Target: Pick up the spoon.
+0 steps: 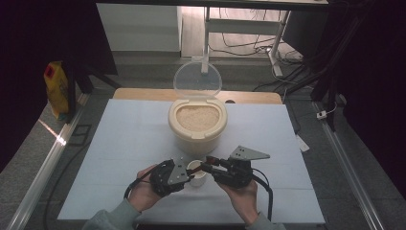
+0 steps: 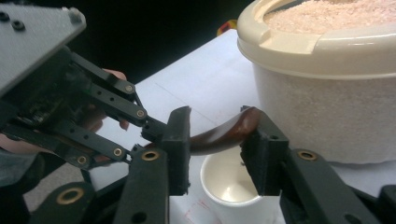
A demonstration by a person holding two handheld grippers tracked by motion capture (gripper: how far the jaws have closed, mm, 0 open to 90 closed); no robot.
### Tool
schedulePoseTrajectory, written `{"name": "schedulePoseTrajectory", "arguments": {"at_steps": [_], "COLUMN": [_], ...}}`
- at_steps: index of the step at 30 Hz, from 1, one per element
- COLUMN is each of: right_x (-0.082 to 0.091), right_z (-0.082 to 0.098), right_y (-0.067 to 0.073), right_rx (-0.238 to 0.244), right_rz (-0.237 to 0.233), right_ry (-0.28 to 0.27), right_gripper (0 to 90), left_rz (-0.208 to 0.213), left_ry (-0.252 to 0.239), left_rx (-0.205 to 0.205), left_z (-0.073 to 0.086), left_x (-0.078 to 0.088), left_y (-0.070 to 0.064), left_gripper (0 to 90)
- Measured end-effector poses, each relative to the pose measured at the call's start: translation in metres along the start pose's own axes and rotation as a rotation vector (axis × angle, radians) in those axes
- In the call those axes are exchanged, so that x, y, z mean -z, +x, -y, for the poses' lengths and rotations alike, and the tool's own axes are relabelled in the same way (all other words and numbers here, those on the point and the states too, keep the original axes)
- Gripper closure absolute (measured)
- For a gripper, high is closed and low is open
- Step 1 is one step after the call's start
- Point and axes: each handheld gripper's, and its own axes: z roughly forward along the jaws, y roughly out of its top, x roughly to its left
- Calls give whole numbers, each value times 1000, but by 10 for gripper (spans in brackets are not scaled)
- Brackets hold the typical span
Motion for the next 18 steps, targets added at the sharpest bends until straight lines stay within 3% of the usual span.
{"name": "schedulePoseTrajectory", "arguments": {"at_steps": [5, 12, 18], "right_x": [1, 1, 1], "right_z": [0, -1, -1], "right_y": [-3, -1, 1], "right_rx": [-43, -36, -6], "right_rz": [-59, -122, -118], "right_ry": [-19, -41, -47], "right_gripper": [731, 821, 825], "left_rz": [-3, -2, 5], "left_ry": [4, 8, 3], "left_rx": [-3, 4, 14], "left_z": [0, 1, 2], "left_x": [0, -1, -2], "left_y": [-1, 1, 2], "left_gripper": [782, 785, 774]}}
